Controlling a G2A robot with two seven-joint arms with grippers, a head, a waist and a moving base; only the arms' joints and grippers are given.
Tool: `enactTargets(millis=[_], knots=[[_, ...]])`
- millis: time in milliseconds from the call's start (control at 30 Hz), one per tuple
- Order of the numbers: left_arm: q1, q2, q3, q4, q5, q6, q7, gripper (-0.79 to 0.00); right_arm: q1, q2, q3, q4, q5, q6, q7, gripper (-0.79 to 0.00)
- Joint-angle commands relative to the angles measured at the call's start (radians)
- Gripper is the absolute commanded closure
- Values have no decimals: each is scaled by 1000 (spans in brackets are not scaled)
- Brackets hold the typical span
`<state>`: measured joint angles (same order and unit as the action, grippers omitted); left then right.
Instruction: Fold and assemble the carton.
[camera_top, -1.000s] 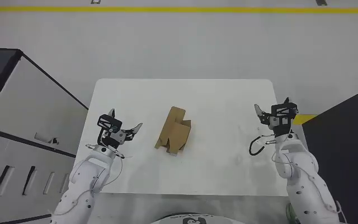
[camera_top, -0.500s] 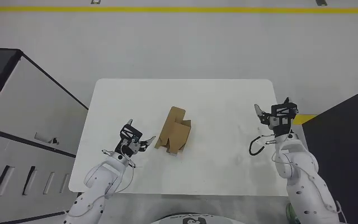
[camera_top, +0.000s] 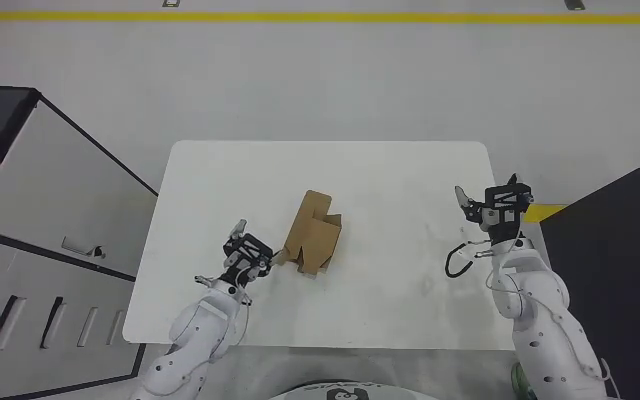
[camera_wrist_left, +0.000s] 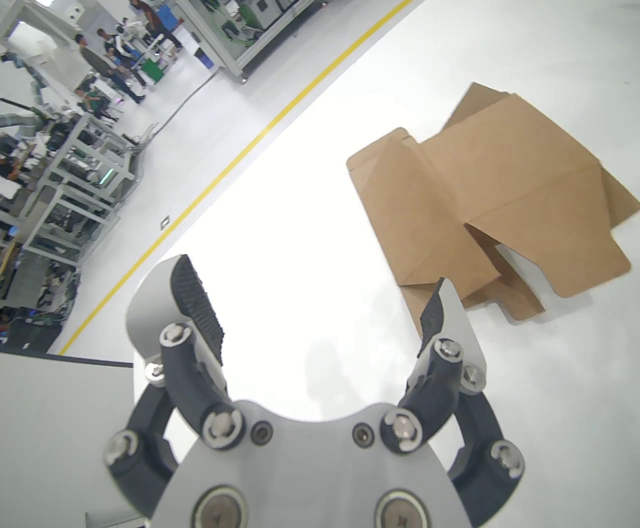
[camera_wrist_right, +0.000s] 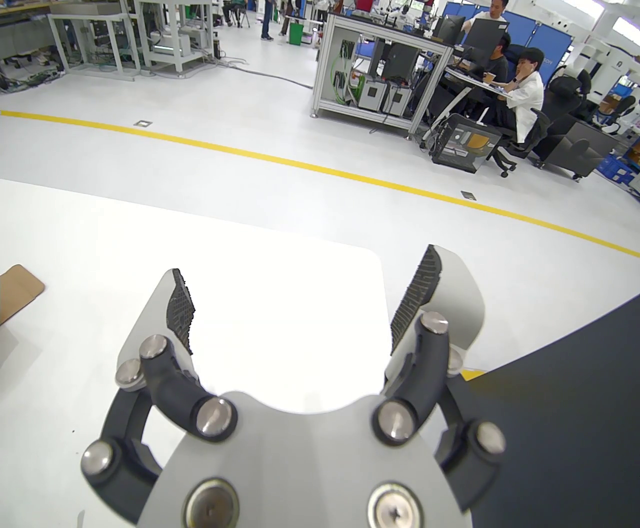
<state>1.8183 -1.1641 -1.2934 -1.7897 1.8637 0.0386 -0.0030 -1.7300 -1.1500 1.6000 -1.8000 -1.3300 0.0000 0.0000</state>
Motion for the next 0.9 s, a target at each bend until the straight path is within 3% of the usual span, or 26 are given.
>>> enactTargets(millis=[0, 200, 367, 633, 867], knots=[[0, 0, -1, 0, -3, -18, 1, -785, 0, 0, 0, 0, 0, 0, 0, -785], [5, 1, 29, 12, 85, -16, 14, -785, 0, 0, 0, 0, 0, 0, 0, -785], [3, -4, 63, 11, 171, 42, -14, -785, 0, 0, 0, 0, 0, 0, 0, -785], [-1, -3, 70, 11, 214, 25, -16, -785, 0, 0, 0, 0, 0, 0, 0, -785], [-7, -5, 97, -68, 278, -100, -239, -785, 0, 0, 0, 0, 0, 0, 0, -785]])
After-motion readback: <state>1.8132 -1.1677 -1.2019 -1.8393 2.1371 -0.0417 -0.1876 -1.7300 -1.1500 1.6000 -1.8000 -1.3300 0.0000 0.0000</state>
